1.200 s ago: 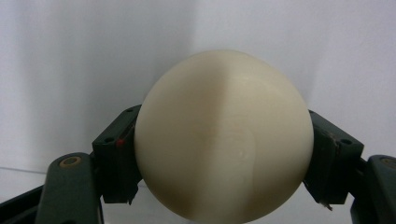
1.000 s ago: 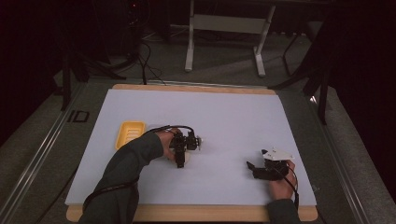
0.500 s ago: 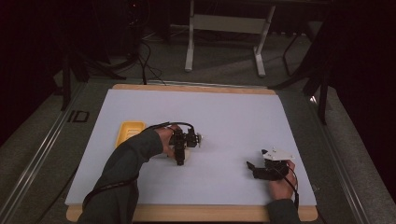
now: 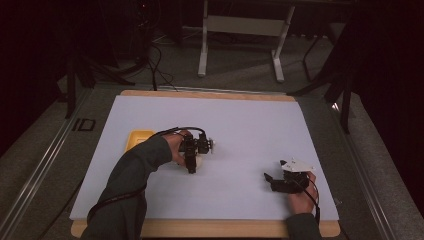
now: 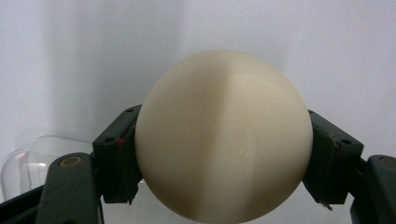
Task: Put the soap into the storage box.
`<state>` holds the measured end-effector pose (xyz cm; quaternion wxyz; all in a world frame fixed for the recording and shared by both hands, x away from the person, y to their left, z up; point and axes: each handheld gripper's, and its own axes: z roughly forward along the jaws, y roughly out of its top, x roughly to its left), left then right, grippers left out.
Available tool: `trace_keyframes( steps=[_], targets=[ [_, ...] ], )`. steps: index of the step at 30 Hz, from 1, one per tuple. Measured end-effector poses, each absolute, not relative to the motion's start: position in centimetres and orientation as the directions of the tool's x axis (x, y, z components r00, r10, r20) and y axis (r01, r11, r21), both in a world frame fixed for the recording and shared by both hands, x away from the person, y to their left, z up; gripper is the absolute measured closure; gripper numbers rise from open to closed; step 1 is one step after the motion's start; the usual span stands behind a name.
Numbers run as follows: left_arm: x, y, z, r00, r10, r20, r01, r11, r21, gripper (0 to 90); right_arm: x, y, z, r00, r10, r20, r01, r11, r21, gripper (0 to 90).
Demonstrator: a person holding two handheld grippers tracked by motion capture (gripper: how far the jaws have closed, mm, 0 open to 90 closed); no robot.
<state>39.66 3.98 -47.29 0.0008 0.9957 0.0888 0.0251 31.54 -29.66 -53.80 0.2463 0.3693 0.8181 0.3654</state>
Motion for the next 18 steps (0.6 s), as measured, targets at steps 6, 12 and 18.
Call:
trace_keyframes(
  steps=[6,12,18],
  targets=[
    [39.9,4.4,-46.6,0.98,0.189,0.059,0.189,-0.982,0.004,25.7,31.5,-29.7,-53.8,-0.606,0.784,-0.134,0.423,0.46,0.78,19.0],
    [40.2,5.1,-46.1,0.976,0.209,0.056,0.209,-0.978,0.018,25.7,31.5,-29.6,-53.8,-0.605,0.784,-0.134,0.423,0.46,0.78,18.9],
    [40.5,5.6,-45.7,0.972,0.229,0.052,0.228,-0.973,0.026,25.7,31.5,-29.6,-53.8,-0.605,0.785,-0.134,0.424,0.46,0.78,18.9]
  ],
)
